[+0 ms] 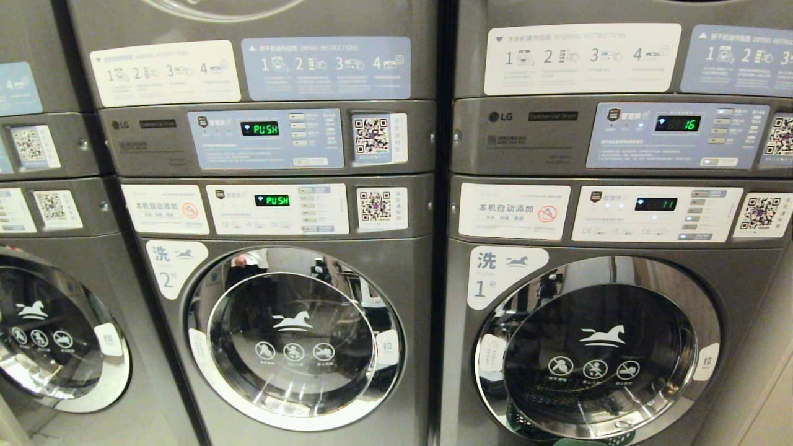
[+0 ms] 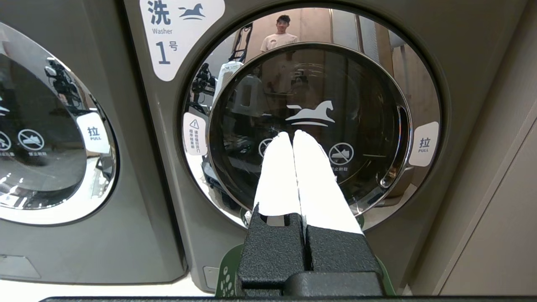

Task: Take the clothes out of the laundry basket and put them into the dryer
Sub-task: Take the clothes out of the basket

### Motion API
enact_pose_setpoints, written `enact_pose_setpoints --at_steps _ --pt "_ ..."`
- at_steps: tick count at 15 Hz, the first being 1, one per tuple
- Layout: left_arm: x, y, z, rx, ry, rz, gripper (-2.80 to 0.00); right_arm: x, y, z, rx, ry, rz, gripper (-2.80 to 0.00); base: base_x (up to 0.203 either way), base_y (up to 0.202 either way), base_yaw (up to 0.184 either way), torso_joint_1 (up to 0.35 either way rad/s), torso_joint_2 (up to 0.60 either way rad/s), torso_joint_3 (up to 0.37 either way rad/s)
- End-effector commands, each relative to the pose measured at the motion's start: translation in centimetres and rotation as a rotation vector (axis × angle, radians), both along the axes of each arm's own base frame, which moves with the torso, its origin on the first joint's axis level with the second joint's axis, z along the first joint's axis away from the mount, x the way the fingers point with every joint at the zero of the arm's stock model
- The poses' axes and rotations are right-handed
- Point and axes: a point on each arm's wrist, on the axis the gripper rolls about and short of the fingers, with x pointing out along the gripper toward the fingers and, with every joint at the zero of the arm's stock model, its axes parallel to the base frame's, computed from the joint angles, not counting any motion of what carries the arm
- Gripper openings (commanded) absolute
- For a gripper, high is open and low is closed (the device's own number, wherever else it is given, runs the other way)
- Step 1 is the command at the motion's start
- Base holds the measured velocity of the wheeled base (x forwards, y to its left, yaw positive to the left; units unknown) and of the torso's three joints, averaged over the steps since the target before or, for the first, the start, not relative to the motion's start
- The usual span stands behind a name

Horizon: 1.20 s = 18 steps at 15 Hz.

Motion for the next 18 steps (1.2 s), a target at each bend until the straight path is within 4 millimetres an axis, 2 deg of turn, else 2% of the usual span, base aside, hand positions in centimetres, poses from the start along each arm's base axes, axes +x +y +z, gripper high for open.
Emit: enact_pose_setpoints --at_steps 1,18 --pt "0.0 0.0 0.0 0.0 -0.001 0.0 -2.8 -0.01 0.0 0.0 0.0 -0.002 0.0 -2.8 0.0 0.0 0.0 0.0 0.0 0.0" --pt "0.0 0.0 -0.02 0.0 0.0 0.0 -2.8 -0.01 0.0 0.0 -0.001 -0.002 0.0 -2.8 0.0 0.0 0.0 -0.008 0.02 0.021"
